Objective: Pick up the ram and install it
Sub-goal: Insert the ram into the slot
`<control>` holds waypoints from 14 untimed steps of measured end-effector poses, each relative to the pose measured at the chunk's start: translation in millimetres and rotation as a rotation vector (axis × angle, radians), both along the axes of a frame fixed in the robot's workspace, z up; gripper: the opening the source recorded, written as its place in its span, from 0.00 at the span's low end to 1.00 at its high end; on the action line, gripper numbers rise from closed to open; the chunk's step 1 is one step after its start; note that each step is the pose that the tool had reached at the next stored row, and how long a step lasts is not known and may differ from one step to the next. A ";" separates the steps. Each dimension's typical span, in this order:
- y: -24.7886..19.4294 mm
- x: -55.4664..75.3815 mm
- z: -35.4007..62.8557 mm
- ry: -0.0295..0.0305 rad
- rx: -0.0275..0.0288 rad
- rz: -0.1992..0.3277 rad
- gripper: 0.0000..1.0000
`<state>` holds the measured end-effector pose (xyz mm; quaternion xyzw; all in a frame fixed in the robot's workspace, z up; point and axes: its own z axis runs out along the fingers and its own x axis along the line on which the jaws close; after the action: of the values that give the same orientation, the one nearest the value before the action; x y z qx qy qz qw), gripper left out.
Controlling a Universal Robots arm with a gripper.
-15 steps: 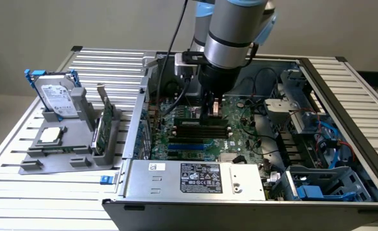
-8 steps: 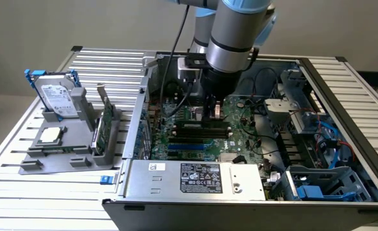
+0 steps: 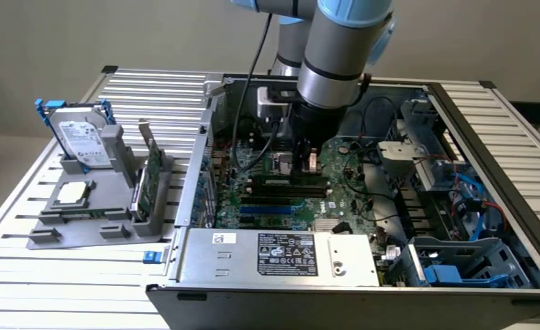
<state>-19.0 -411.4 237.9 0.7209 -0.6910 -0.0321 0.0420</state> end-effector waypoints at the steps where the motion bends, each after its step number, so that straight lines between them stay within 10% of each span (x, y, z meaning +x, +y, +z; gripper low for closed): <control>1: 0.0 0.0 -0.7 0.0000 -0.0010 0.000 0.14; 14: 0.0 -0.5 -6.5 -0.0015 -0.0039 -0.010 0.14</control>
<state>-19.5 -411.4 231.3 0.7172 -0.6949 -0.0304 0.0427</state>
